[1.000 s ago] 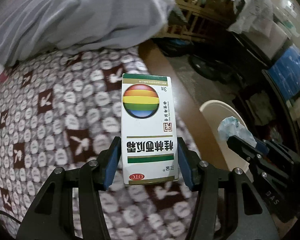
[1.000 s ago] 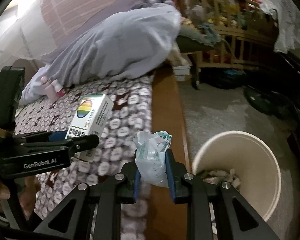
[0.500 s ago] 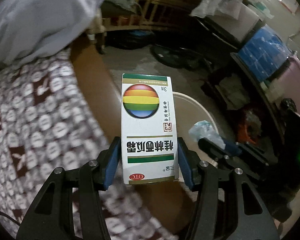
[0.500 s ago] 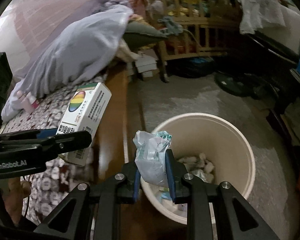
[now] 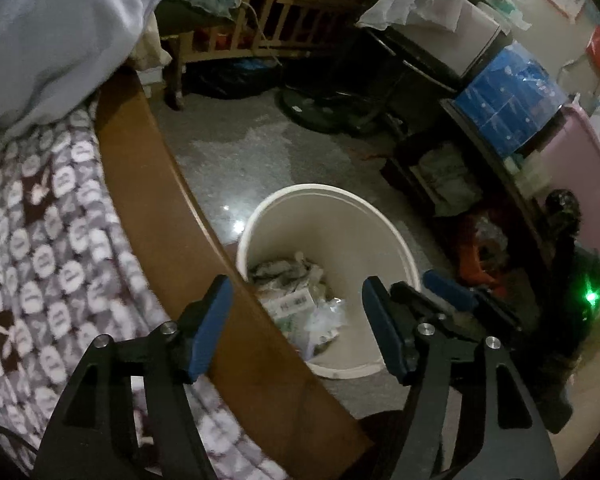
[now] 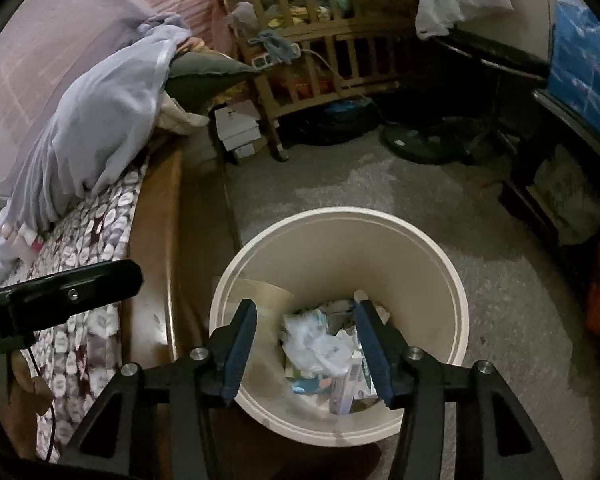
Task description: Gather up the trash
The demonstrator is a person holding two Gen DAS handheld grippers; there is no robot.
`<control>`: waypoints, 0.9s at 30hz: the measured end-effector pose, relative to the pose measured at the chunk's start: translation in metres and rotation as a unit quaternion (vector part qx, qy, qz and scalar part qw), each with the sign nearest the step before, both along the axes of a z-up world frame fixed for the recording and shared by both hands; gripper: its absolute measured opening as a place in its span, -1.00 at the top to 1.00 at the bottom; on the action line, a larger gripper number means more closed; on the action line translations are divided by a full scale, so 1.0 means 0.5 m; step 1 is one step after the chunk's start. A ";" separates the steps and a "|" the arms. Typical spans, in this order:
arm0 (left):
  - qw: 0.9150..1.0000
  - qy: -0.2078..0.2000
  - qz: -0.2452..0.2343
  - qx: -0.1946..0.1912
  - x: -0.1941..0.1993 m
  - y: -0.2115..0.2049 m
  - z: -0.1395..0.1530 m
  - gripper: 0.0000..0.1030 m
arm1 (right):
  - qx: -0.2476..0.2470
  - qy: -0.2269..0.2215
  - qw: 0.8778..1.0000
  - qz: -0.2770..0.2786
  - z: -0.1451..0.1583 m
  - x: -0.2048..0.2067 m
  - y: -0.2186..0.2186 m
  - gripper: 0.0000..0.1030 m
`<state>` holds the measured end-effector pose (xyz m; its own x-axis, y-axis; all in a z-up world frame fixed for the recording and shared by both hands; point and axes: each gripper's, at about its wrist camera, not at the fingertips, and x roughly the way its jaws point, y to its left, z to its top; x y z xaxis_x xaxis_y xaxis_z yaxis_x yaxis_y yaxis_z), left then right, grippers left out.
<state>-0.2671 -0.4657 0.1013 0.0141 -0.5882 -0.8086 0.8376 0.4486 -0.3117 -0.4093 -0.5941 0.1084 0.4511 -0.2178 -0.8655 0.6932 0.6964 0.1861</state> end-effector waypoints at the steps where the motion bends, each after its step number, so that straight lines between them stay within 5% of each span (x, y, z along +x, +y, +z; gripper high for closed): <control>1: 1.000 -0.008 0.004 0.000 -0.004 0.004 -0.001 -0.29 | -0.001 0.000 1.000 -0.001 0.001 -0.001 0.002 0.04; 9: 0.997 -0.070 0.031 -0.006 -0.015 0.053 0.015 -0.29 | -0.032 -0.007 0.999 -0.016 0.036 -0.008 0.028 0.03; 27: 0.986 -0.143 0.074 -0.050 -0.029 0.141 0.077 -0.29 | -0.105 -0.040 0.993 -0.037 0.143 -0.014 0.097 -0.15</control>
